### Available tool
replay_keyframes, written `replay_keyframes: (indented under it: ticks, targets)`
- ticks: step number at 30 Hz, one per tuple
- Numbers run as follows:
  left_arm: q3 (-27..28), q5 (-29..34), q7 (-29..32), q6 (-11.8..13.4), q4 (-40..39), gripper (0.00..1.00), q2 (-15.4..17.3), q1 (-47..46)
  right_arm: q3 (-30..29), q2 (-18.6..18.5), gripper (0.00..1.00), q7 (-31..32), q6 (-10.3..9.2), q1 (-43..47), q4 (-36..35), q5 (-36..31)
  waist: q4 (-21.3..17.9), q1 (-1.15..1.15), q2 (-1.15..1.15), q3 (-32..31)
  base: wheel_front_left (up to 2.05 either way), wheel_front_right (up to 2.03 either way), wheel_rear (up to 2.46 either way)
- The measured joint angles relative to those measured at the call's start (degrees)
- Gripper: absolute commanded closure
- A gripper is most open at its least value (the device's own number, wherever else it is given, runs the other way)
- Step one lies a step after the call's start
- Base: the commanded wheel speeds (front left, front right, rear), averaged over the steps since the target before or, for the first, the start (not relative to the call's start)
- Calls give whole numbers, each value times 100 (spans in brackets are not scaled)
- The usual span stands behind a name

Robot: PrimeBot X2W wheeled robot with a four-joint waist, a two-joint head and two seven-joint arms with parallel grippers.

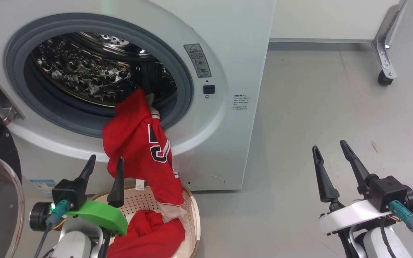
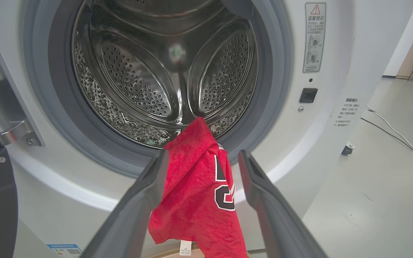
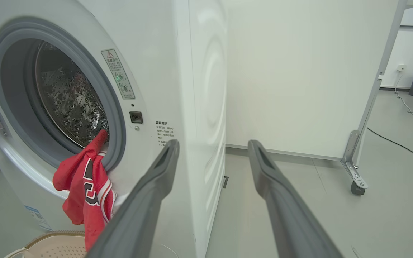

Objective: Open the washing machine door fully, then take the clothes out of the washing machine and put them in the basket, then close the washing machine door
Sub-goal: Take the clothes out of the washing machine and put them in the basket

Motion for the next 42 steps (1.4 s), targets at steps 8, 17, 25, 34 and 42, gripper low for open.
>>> replay_keyframes:
  ticks: [8, 17, 25, 34, 42]
  targets:
    - [-127, -10, -4, 101, -298, 0, 1, 232, 5, -1, 0, 0, -1, 14, -74, -1, -4, 0, 0, 9, 0, 0, 0]
    - [-205, -64, -4, 196, -558, 0, 2, 364, 16, 0, 0, 0, -1, 31, -109, -1, -15, 0, 0, 29, 0, 0, 0]
    - [-307, -103, -4, 304, -723, 0, 4, 470, 22, 0, 0, 0, -2, 101, -146, -1, -13, 0, 0, 62, 0, 0, 0]
    - [-385, -102, -4, 354, -853, 0, 5, 519, 24, -2, 0, 0, -10, 101, -181, -1, 5, 0, 0, 90, 0, 0, 0]
    - [-397, -103, -4, 452, -948, 0, 7, 561, 40, -1, 0, 0, -10, 101, -240, 0, 12, 0, 0, 117, 0, 0, 0]
